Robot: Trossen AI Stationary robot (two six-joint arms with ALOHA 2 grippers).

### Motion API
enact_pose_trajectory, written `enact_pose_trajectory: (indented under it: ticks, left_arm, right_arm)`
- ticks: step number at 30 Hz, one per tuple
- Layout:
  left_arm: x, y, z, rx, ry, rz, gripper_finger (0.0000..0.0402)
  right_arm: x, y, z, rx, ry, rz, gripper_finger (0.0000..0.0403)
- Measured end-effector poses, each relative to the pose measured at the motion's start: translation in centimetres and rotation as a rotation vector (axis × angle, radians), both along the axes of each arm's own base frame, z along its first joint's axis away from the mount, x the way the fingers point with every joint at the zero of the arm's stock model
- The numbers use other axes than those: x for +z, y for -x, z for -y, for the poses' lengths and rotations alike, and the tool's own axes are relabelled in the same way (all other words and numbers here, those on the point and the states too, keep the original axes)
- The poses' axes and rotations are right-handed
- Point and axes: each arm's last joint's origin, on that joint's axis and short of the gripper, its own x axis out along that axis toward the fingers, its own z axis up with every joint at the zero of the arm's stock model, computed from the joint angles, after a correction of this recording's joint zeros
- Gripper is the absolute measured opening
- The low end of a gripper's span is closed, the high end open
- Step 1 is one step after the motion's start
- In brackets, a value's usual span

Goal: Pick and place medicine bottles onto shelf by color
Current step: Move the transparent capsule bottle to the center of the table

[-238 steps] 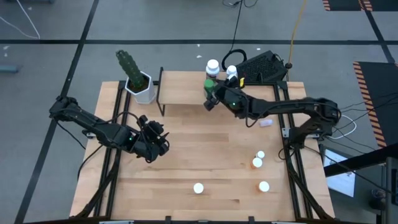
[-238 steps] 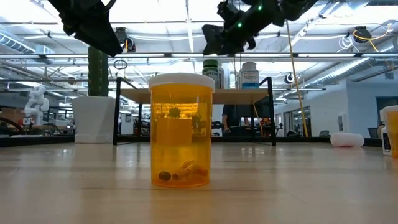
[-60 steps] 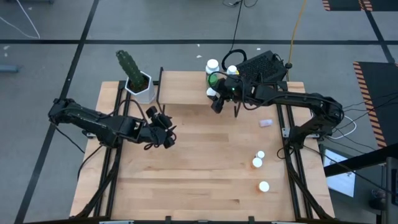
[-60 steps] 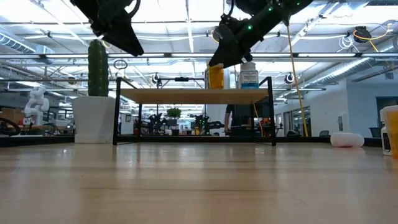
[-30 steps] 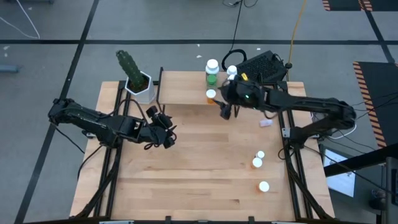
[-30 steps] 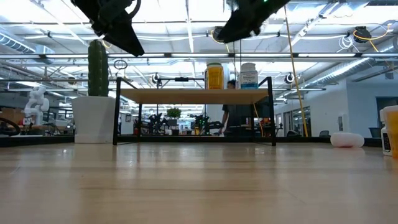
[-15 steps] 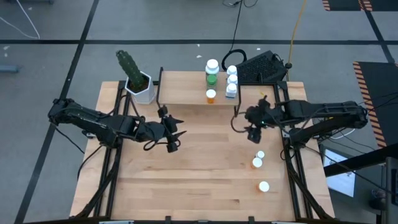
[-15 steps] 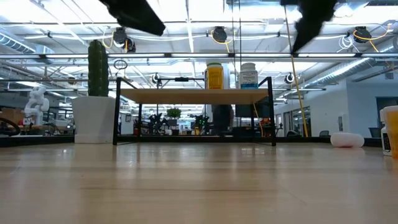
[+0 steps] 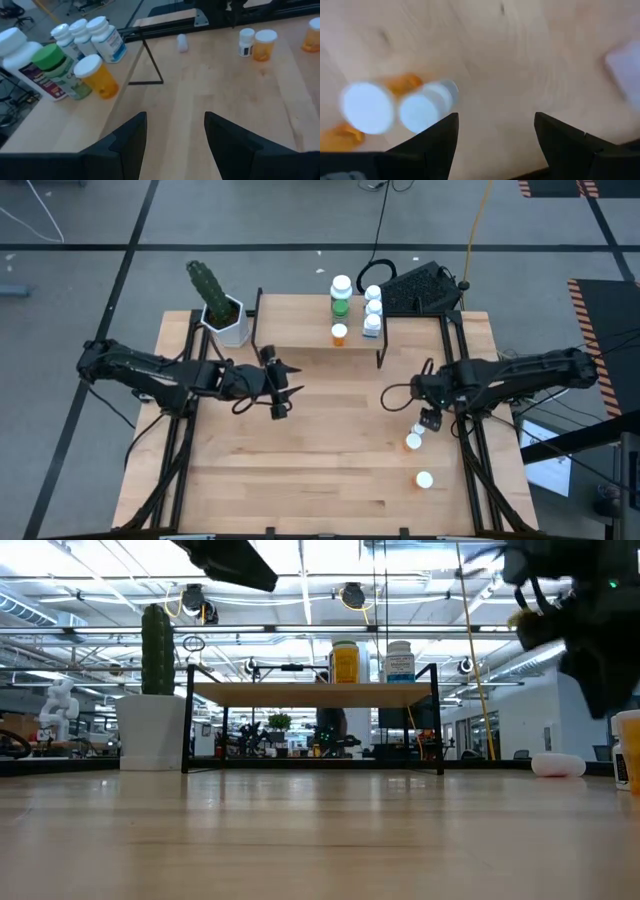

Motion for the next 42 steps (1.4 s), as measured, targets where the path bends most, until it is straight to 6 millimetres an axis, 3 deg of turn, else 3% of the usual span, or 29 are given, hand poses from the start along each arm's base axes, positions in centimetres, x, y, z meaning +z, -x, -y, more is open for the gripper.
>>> enact_pose_trajectory:
  ticks: [7,10,18,22,26,34,42]
  left_arm:
    - [0.1,-0.2,-1.4,0.015,0.006,0.006,0.0200]
    - [0.3,-0.3,-2.0,0.027,-0.003,0.025,0.0200]
    - [0.7,-0.5,-3.0,0.059,-0.010,0.064,0.0200]
    - [0.8,-0.6,-3.3,0.071,-0.009,0.086,0.0200]
    - [1.0,-0.7,-3.4,0.074,-0.008,0.109,0.0200]
    - [1.1,-0.7,-3.4,0.062,-0.035,0.105,0.0200]
    - [1.5,-0.8,-3.4,0.044,-0.080,0.131,0.0200]
  right_arm:
    - [-1.3,0.7,-0.3,0.060,0.058,-0.054,0.0253]
    - [-1.3,0.7,-0.1,0.040,0.171,-0.050,0.0253]
    - [-1.1,0.6,1.8,-0.486,0.458,0.050,0.0253]
    - [-1.0,0.2,2.9,-0.689,0.440,0.110,0.0253]
    - [-1.8,-0.2,3.9,-0.782,0.406,0.149,0.0253]
    - [-4.0,1.1,5.5,-0.972,0.287,0.037,0.0254]
    - [-4.7,1.9,6.9,-1.158,0.251,0.037,0.0254]
